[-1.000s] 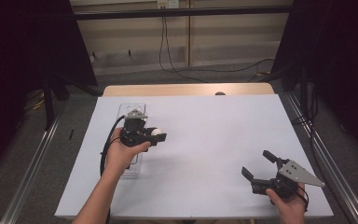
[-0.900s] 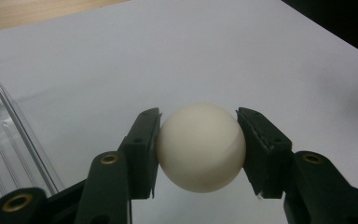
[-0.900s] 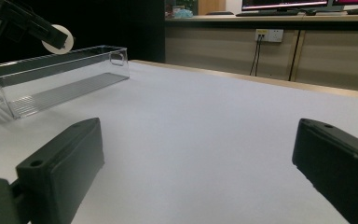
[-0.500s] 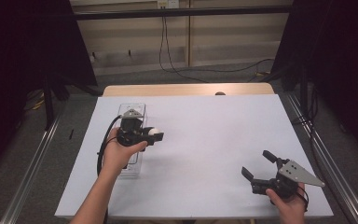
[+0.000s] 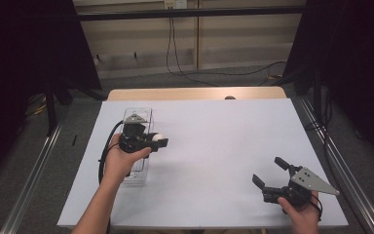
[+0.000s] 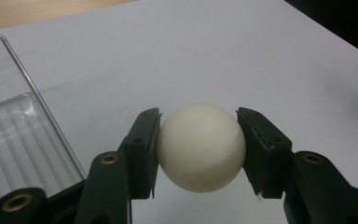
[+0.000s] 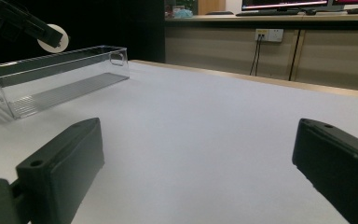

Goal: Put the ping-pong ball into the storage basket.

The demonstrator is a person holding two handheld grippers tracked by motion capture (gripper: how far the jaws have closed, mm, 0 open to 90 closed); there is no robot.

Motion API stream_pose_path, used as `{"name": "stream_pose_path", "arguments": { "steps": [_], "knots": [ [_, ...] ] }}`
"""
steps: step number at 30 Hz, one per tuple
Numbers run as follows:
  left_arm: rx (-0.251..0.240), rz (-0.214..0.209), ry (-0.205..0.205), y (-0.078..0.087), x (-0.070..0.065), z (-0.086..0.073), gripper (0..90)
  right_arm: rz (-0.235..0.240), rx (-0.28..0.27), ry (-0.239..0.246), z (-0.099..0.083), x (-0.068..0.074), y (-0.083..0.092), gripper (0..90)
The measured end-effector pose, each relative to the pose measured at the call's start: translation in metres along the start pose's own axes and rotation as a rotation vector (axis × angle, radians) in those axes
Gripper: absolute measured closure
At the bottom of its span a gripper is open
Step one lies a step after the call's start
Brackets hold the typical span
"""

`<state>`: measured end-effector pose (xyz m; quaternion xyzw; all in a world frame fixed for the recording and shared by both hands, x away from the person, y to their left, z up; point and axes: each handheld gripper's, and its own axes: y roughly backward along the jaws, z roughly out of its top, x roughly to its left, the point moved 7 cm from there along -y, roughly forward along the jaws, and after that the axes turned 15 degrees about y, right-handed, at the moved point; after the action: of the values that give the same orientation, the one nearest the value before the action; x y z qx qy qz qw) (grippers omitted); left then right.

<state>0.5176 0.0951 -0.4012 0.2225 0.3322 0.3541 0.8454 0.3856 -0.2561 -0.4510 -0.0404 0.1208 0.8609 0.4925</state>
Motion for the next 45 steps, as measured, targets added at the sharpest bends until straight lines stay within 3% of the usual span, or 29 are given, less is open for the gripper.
{"name": "stream_pose_path", "arguments": {
  "steps": [27, 29, 39, 45],
  "knots": [
    [0.004, 0.028, 0.002, 0.01, 0.011, 0.0, 51.1, 0.001, 0.001, 0.0, 0.0, 0.0, 0.0, 1.6],
    [-0.013, 0.023, 0.013, 0.009, 0.011, 0.0, 51.1, 0.002, -0.001, 0.001, 0.0, 0.0, 0.0, 1.6],
    [-0.004, 0.04, 0.001, 0.011, 0.016, -0.001, 51.1, 0.006, -0.001, 0.002, 0.0, 0.001, 0.0, 1.6],
    [-0.008, 0.042, 0.016, 0.013, 0.017, -0.002, 51.1, 0.007, 0.0, 0.002, 0.0, 0.001, 0.0, 1.6]
  ]
}}
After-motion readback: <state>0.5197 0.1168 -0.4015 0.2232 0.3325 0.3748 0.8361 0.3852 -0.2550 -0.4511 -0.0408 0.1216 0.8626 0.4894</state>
